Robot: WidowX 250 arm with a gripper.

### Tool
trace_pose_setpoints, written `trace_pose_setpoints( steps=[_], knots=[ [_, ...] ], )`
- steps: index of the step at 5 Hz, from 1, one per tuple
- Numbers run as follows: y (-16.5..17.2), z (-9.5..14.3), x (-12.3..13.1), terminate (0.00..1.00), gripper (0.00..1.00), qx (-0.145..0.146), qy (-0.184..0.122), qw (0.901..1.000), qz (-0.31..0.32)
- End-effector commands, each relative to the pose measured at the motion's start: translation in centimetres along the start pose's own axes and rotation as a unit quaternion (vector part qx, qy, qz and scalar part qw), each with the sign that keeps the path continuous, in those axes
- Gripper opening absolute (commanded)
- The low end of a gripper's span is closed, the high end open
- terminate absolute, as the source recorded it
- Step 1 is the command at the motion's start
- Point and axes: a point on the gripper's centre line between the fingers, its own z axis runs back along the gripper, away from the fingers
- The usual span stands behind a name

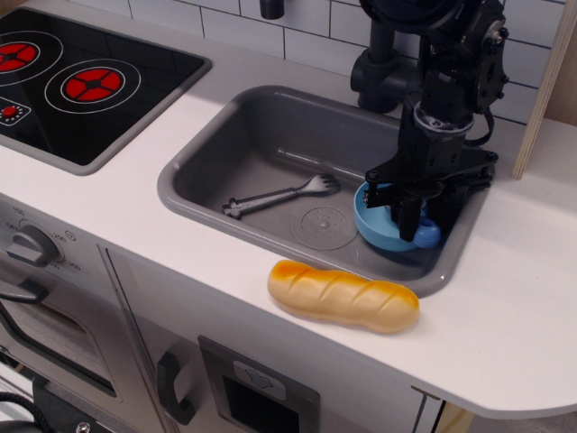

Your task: Take spoon out of bowl sink

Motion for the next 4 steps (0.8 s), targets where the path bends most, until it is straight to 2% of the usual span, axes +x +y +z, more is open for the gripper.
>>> trace_pose_setpoints(
  steps=[1, 2, 3, 4],
  knots=[
    [-0.4, 5.3, 2.9, 0.00, 0.00, -0.064, -0.042, 0.9966, 0.029],
    [0.9, 7.3, 3.9, 0.00, 0.00, -0.086, -0.063, 0.9936, 0.037],
    [2.8, 8.1, 4.9, 0.00, 0.00, -0.091, -0.060, 0.9936, 0.030],
    [5.6, 7.6, 5.6, 0.00, 0.00, -0.065, -0.059, 0.9956, 0.033]
  ],
)
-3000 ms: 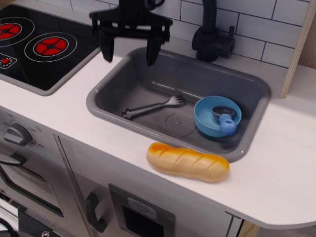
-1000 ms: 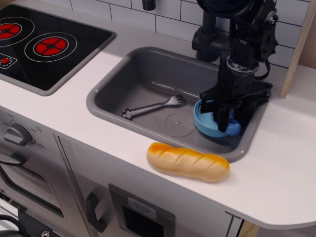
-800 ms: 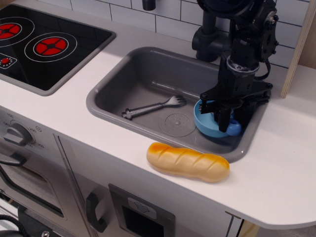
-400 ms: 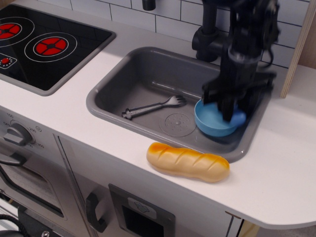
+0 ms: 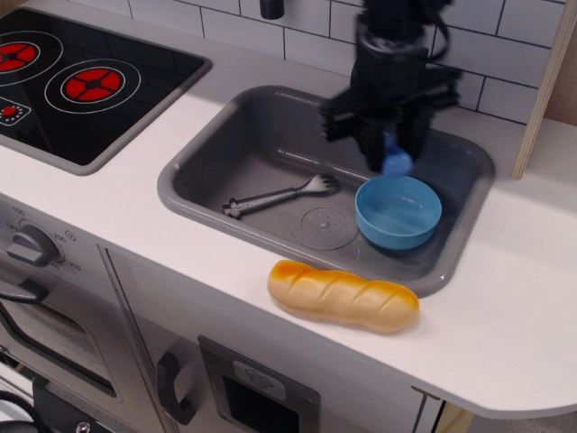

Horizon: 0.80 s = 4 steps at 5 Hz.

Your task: Take spoon out of bowl sink

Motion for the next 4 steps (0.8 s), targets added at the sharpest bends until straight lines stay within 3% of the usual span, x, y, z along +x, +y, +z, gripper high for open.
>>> trace_pose_setpoints(
  steps=[1, 2, 3, 4],
  knots=[
    [4.7, 0.9, 2.3, 0.00, 0.00, 0.033, -0.009, 0.9994, -0.001],
    [6.5, -0.8, 2.9, 0.00, 0.00, 0.056, -0.015, 0.9983, -0.006],
    [7.3, -3.0, 3.2, 0.00, 0.00, 0.093, -0.003, 0.9957, -0.001],
    [7.7, -4.3, 2.9, 0.00, 0.00, 0.107, 0.007, 0.9941, -0.015]
  ],
)
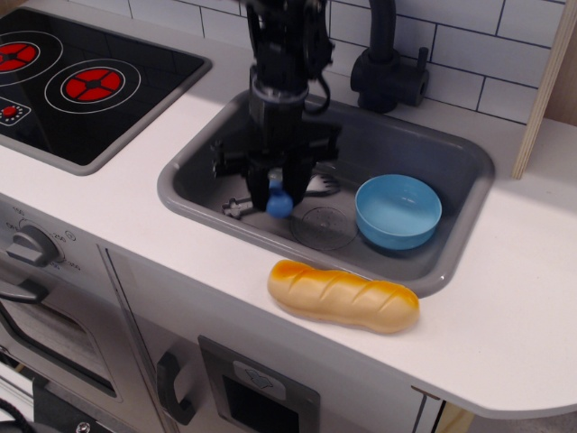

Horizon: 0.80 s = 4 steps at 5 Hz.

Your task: Take spoon out of bowl sink

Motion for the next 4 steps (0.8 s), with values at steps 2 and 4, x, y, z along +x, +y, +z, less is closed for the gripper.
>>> trace_pose_setpoints(
  steps=[2, 4],
  knots=[
    [-0.1, 0.1, -0.2, 0.00, 1.00, 0.010, -0.003, 0.9996, -0.025],
    [0.5, 5.2, 0.6, 0.00, 1.00, -0.036, -0.058, 0.9975, 0.016]
  ],
)
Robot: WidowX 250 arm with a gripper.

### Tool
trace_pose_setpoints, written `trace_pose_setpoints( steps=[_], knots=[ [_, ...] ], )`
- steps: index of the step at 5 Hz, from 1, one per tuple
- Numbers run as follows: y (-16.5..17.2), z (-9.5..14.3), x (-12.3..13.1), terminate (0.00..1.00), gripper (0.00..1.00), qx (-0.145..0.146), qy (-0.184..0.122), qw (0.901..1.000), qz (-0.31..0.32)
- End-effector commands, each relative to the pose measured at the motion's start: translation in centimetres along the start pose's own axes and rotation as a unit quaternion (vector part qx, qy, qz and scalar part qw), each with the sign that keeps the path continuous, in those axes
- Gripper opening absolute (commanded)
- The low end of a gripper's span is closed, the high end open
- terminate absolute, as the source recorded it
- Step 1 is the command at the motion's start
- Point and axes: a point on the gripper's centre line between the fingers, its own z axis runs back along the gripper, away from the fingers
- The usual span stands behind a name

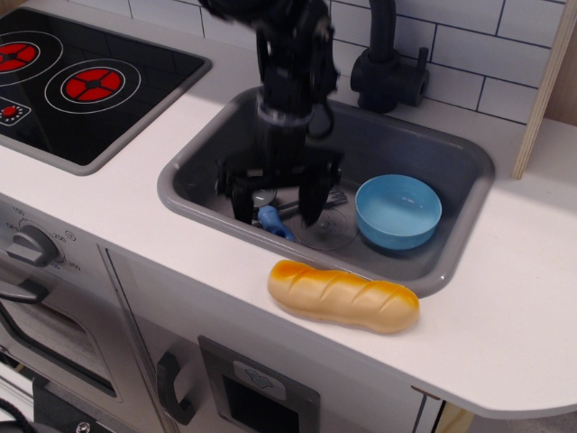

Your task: Take spoon out of bowl sink

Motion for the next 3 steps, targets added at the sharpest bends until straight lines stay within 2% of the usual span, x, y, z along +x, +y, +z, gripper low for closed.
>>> trace_pose_setpoints(
  steps=[1, 2, 3],
  knots=[
    [0.89, 7.90, 1.63, 0.00, 1.00, -0.049, -0.094, 0.9936, 0.040],
    [0.89, 7.90, 1.63, 0.00, 1.00, -0.049, -0.094, 0.9936, 0.040],
    [0.89, 7.90, 1.63, 1.00, 1.00, -0.049, -0.094, 0.9936, 0.040]
  ],
)
